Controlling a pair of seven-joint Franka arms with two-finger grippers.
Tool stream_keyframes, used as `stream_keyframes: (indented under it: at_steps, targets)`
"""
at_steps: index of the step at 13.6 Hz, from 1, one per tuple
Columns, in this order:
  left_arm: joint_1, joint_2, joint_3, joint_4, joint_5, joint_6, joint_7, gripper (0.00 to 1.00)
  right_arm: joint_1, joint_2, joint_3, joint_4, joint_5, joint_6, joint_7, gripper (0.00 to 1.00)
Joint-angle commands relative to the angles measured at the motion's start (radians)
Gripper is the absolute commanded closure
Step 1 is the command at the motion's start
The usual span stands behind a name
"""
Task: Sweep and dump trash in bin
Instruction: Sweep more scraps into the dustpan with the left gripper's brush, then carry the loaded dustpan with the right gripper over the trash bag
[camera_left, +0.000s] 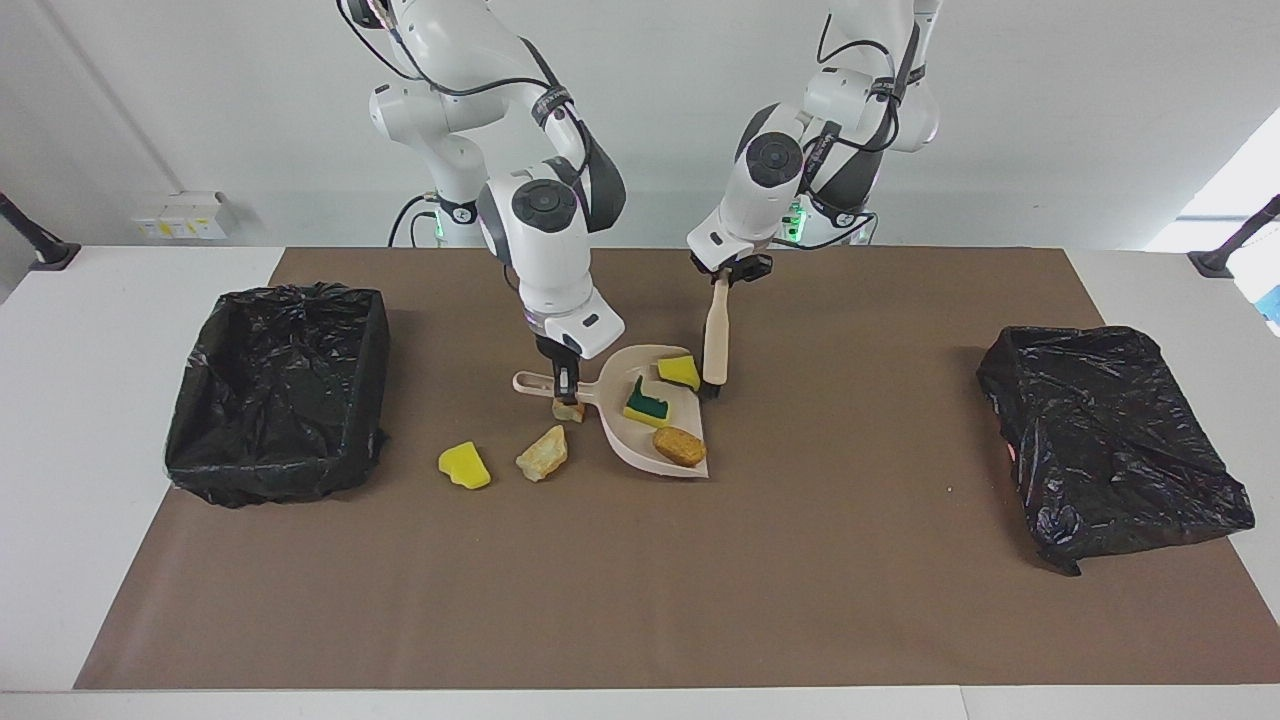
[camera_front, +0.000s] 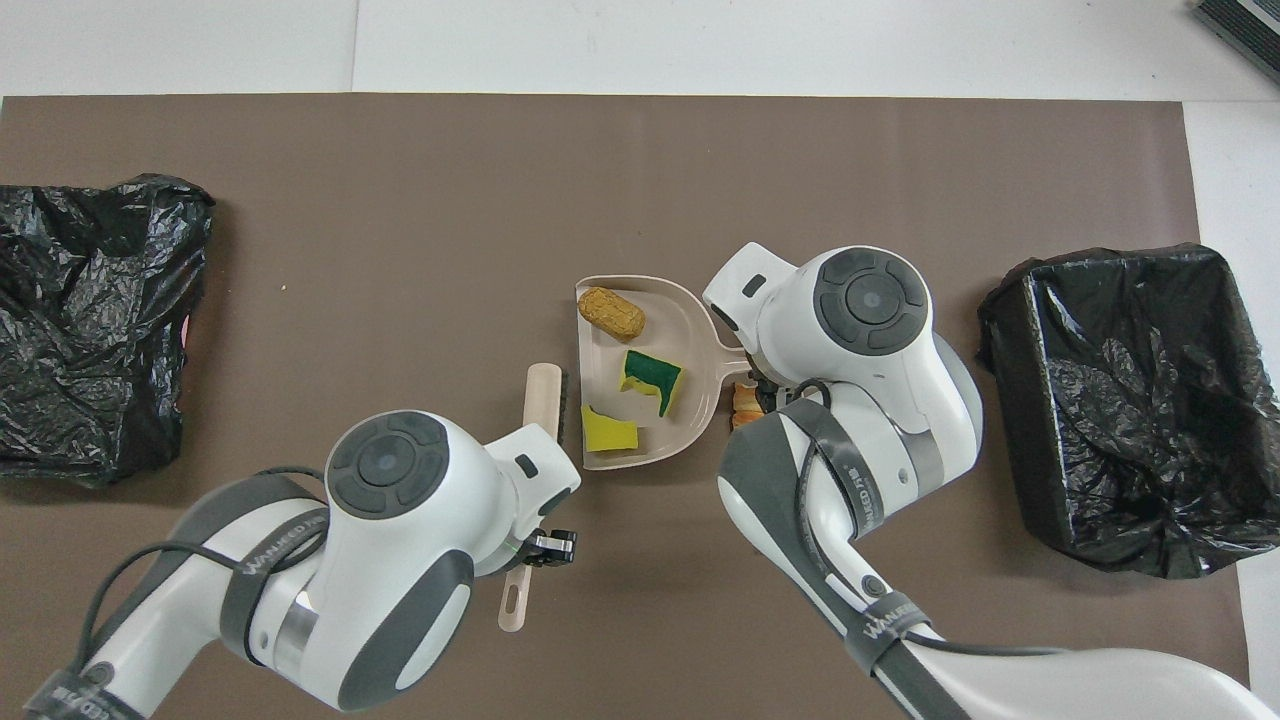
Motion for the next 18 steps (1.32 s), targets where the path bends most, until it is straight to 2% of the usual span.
stream_keyframes:
  at_steps: [1,4,10,13,18]
  targets:
    - [0.094,-0.026,-0.001,0.098,0.015,-0.161,0.003,1.00,-0.038,-0.009,0.008,0.042,0.032,-0.040,-0.090,1.00]
    - [0.151,-0.026,-0.002,0.181,0.148,-0.268,0.016,1.00,-0.110,-0.013,0.010,0.094,0.049,-0.140,-0.148,1.00]
    - [0.273,-0.028,-0.001,0.252,0.183,-0.274,0.170,1.00,-0.337,-0.044,0.008,0.189,0.073,-0.342,-0.378,1.00]
    - [0.345,-0.036,-0.001,0.261,0.206,-0.274,0.276,1.00,-0.451,-0.073,0.003,0.208,0.072,-0.372,-0.519,1.00]
    - [0.375,-0.043,0.001,0.260,0.208,-0.267,0.304,1.00,-0.604,-0.116,-0.013,0.217,0.034,-0.393,-0.718,1.00]
